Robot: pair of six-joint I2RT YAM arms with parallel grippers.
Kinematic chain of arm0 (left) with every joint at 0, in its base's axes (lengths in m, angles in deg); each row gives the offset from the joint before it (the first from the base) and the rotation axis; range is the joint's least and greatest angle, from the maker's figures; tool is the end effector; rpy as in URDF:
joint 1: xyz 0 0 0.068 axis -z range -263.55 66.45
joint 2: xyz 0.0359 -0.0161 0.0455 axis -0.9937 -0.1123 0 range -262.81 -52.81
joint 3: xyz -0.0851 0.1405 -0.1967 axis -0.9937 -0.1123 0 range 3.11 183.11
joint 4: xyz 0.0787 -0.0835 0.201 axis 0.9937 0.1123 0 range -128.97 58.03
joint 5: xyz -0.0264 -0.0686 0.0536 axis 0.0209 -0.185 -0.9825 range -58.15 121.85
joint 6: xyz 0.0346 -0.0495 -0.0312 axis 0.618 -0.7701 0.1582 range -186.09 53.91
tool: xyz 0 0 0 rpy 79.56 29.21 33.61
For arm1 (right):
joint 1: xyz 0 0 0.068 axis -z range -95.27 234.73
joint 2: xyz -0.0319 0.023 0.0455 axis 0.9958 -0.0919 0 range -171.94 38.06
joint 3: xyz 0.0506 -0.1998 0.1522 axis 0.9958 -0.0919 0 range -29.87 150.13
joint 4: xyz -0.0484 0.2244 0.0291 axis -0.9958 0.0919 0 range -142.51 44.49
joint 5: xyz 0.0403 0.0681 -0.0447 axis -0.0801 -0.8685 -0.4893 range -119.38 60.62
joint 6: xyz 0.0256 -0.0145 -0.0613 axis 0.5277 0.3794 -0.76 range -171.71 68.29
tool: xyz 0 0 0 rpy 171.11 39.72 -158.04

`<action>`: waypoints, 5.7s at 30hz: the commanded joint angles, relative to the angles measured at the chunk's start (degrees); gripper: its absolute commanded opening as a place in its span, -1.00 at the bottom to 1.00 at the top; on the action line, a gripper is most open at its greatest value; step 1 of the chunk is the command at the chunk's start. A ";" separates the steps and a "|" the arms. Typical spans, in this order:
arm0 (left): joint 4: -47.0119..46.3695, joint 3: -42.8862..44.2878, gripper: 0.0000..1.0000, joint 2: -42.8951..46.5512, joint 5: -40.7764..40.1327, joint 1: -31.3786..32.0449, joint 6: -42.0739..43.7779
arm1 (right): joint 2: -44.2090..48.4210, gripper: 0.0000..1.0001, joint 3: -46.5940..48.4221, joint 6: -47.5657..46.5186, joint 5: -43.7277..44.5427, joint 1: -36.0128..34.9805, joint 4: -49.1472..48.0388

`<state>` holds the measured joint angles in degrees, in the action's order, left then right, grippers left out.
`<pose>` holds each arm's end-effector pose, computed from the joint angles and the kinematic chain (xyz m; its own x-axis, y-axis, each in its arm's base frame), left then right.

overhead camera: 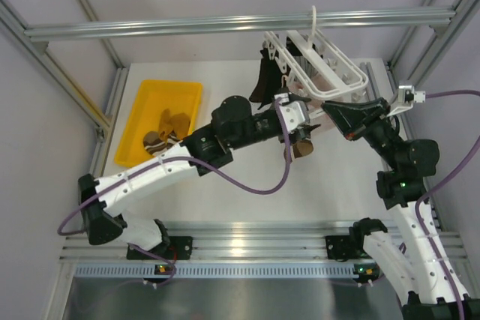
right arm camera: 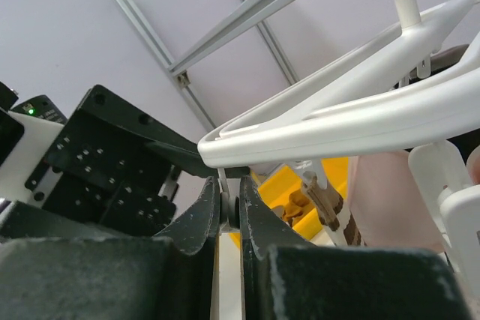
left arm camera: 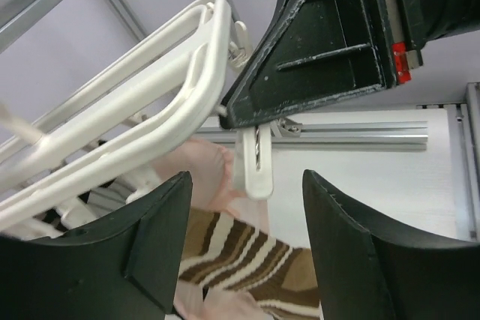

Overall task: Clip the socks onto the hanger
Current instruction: Open the clamp at the hanger, then pick up the sock from the bin.

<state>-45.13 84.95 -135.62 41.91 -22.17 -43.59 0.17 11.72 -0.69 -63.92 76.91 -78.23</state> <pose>0.1497 -0.2942 0.4263 0.4027 0.0486 -0.9140 0.8590 0.3249 0.3957 0.1317 0.0494 0.3971 -0.1614 0.6242 -0.7644 -0.7564 0.4192 0.5021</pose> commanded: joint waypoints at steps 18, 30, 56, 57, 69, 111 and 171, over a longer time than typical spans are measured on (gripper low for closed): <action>49.64 -13.37 0.25 22.79 13.47 -53.98 -14.45 | -0.69 -1.00 2.71 -6.55 -0.26 -0.71 6.55; 66.18 -4.50 0.11 -1.72 20.70 -73.60 12.49 | 0.62 -1.00 1.48 -9.01 -2.98 -0.71 7.43; 30.06 -17.42 0.02 -16.85 0.74 -64.38 -8.09 | -2.98 -1.00 3.86 -11.74 -3.42 -0.71 8.66; 30.06 -17.33 0.03 -17.30 0.75 -64.20 -7.22 | -3.15 -1.00 3.86 -11.82 -3.34 -0.62 8.92; 36.82 -3.64 -1.00 -21.17 -1.98 -64.72 -3.97 | -3.51 -1.00 4.30 -12.97 -3.25 -0.62 9.36; 65.83 -3.96 -1.00 -16.95 15.88 -75.18 26.26 | -3.07 -1.00 4.03 -13.67 -4.13 -0.62 9.45; 47.01 -15.05 -1.00 -8.00 21.56 -70.96 29.61 | -4.82 -1.00 7.46 -15.52 -3.51 -0.54 12.01</action>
<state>-3.18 67.07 -151.88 57.74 -91.65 -13.54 -5.12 15.58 -14.74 -68.91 76.91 -64.70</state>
